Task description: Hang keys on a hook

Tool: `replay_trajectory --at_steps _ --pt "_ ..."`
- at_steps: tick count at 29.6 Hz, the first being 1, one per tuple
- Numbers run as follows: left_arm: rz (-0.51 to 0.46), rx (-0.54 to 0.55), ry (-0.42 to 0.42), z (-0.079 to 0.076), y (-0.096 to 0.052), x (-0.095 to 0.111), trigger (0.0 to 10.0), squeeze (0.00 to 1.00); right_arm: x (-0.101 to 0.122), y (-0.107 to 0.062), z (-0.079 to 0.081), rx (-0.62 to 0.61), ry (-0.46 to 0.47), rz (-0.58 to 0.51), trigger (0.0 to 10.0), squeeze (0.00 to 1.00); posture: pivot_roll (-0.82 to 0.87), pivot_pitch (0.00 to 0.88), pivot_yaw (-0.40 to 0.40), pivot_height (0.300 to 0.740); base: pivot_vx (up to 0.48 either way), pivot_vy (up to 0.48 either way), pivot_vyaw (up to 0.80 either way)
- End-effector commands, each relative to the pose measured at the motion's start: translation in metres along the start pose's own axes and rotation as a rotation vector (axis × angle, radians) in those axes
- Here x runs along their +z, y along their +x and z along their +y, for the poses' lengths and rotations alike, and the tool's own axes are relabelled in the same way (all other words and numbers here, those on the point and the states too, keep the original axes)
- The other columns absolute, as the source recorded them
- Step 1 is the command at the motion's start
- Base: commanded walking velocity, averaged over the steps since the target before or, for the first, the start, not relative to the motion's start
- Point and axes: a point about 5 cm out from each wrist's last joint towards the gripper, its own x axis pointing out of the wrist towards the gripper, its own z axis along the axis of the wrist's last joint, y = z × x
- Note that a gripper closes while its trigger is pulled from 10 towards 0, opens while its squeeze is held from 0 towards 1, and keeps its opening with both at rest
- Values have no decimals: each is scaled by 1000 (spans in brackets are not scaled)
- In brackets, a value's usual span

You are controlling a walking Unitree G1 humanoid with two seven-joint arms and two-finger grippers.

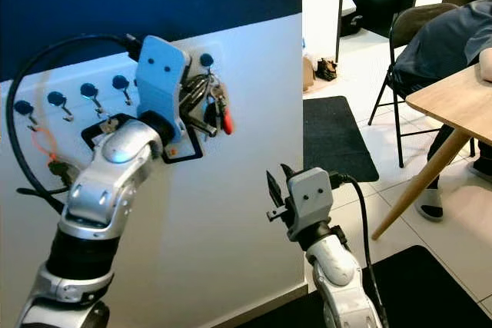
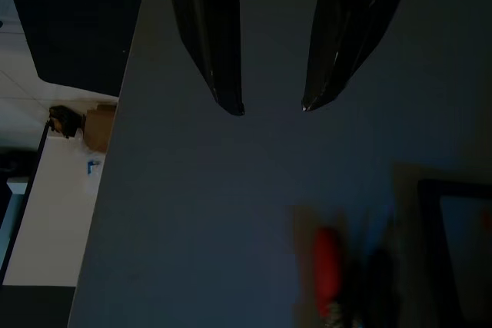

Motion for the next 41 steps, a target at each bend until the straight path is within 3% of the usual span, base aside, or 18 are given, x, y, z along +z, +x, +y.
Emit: replay_trajectory --at_steps 1,7,18,19,24,29,41 --pt "-36 -11 17 -5 3 8 10000 0 0 1 6 16 10 2 10000 0 31 166 155 740 0 0 0" --pt "-44 -6 14 -10 11 12 10000 0 0 1 6 12 10 4 10000 0 30 166 161 740 0 0 0" --pt "-23 -9 169 -18 19 8 10000 0 0 0 7 8 11 6 10000 0 30 167 163 740 0 0 0" --pt "-36 -17 265 -21 19 9 10000 0 -1 0 6 9 10 7 10000 0 28 165 163 740 0 0 0" --pt "-51 -37 359 -24 18 9 10000 0 -1 0 6 8 8 7 10000 0 27 163 163 740 0 0 0" --pt "-98 -61 540 -28 13 9 10000 0 -1 0 6 10 5 7 10000 0 28 159 159 740 0 0 0" --pt "-38 -107 668 -29 9 -10 10000 0 -1 2 6 17 6 3 10000 0 30 158 158 740 0 0 0"
